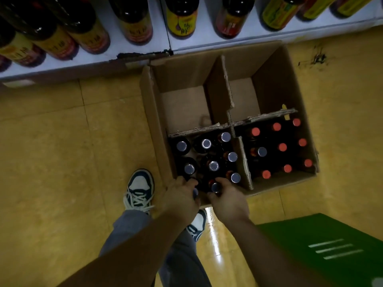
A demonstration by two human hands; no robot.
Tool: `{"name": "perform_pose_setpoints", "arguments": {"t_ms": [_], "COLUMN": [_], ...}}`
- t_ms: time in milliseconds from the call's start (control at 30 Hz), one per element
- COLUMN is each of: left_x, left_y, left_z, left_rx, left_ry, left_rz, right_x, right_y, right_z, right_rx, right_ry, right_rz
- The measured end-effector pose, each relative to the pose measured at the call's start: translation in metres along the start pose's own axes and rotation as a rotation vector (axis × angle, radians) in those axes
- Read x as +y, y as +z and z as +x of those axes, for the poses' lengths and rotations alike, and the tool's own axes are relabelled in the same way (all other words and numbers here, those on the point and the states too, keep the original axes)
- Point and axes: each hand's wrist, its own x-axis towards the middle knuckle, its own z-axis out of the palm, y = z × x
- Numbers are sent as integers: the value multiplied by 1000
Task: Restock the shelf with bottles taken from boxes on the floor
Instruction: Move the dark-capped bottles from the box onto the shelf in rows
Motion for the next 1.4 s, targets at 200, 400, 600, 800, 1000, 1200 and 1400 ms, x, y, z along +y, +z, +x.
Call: {"name": "perform_pose_setpoints", "arguments": {"t_ms": [200,400,600,800,1000,1200,1400], "left_x": [2,-1,1,0,7,15,27], "left_y": [4,11,10,8,-4,-25,-52], "left_z": [11,15,12,5,-8,-26,-49], "left_rx": [-9,-5,4,17,25,42,77], "left_ry": [80,123,141,145,115,116,123], "left_rz": [208,263,254,237,210,173,143], "right_x": [0,4,6,11,9,0,-9], "right_y": [13,18,24,19,6,-17,-41], "right_z": [15,22,22,13,-4,-25,-50], "right_rx": [11,70,85,79,92,134,155], "right_ry": [-89,-194,-278,-289,-293,-297,-289], "right_rz": [-240,-444,-493,-418,-366,-340,-311]}}
